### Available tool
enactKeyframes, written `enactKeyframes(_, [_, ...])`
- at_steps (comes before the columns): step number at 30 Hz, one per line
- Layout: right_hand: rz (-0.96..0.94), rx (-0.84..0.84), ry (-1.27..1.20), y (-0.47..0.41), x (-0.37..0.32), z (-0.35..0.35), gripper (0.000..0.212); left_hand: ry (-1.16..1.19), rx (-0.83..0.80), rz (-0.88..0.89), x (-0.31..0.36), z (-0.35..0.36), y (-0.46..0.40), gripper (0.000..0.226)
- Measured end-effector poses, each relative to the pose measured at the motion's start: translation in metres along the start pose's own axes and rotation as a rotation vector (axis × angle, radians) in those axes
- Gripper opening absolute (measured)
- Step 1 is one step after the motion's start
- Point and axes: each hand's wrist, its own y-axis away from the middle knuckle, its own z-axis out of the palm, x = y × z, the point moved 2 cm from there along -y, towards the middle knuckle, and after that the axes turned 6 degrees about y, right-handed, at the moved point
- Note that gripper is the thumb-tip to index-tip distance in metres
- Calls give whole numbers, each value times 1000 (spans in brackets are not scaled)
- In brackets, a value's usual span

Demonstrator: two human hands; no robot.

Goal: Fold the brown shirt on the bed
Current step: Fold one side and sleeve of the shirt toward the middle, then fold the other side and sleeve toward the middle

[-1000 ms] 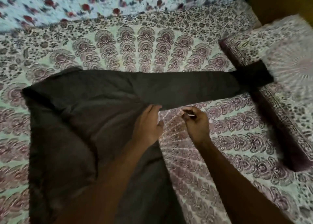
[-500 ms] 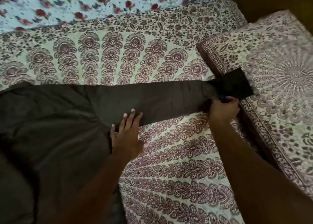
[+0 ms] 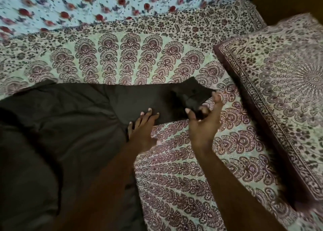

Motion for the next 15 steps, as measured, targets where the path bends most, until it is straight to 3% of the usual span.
enactKeyframes(3, [-46,-91,26,44,-23,12,63,705,153,-63,7,-31,11,28])
enactKeyframes(4, [-72,-126,40,59,-30,15,59,951,182,-129,11,-44,22,26])
enactKeyframes(6, [-166,-224,84,92,-42,22,55,1301,27,-256,6,-64,43,50])
enactKeyframes(8, [-250,-326,140,123,-50,27,58,1426,-166,-296,-6,-81,67,62])
enactKeyframes(10, [-284,-408,167,154,-57,34,67,1401,-194,-299,-23,-95,93,44])
enactKeyframes(12, [-313,-467,170,182,-62,39,72,1343,-47,-274,-40,-106,108,19])
enactKeyframes(15, [-361,-526,191,217,-72,55,69,1337,220,-256,-81,-125,129,27])
